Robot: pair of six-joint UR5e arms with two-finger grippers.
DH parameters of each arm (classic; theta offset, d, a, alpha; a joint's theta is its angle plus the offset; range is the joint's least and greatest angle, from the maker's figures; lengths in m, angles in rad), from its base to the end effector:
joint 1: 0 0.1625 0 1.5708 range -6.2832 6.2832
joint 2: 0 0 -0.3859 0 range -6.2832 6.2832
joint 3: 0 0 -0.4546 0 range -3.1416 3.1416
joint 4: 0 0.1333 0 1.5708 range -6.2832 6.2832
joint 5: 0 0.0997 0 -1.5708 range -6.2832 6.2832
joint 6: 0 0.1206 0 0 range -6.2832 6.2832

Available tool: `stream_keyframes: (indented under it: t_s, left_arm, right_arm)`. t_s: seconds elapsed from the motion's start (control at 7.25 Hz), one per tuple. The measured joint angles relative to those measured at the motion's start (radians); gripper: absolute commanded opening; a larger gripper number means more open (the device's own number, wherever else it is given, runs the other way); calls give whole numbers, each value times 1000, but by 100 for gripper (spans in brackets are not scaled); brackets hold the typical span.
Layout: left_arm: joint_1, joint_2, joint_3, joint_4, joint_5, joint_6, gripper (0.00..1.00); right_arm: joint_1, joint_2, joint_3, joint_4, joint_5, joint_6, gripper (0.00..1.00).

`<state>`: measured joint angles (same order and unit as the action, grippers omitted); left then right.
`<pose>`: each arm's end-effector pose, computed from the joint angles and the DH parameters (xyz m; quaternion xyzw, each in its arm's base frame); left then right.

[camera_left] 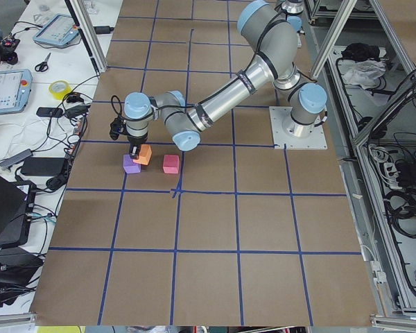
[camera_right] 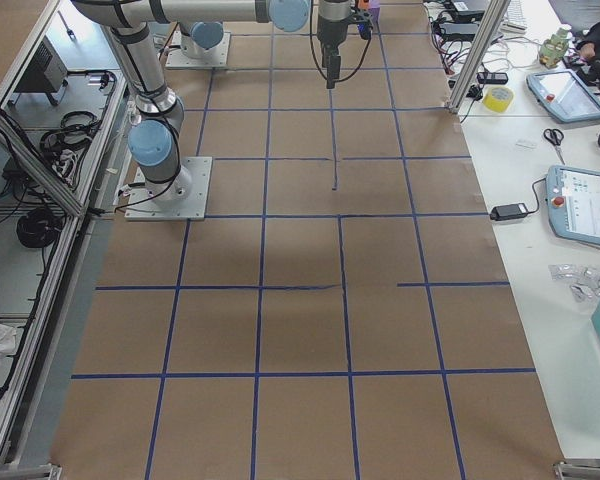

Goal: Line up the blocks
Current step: 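Lower the orange cube between the purple and pink cubes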

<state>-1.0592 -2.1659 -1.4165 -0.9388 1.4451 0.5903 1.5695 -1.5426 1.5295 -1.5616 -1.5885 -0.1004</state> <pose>0.2368 -0.7250 0.1896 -0.0451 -0.9925 0.1139 0.0034 0.1304 -0.5658 0.4340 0.0495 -0.9987 0.0015 0.0089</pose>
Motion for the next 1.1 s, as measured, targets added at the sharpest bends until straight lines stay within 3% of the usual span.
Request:
stream_keyframes:
  t_s: [1.1]
  left_arm:
    - [53,-24,-71,51,-16,-35,0]
  right_arm:
    - [3,-24,8,5,-5,1,100]
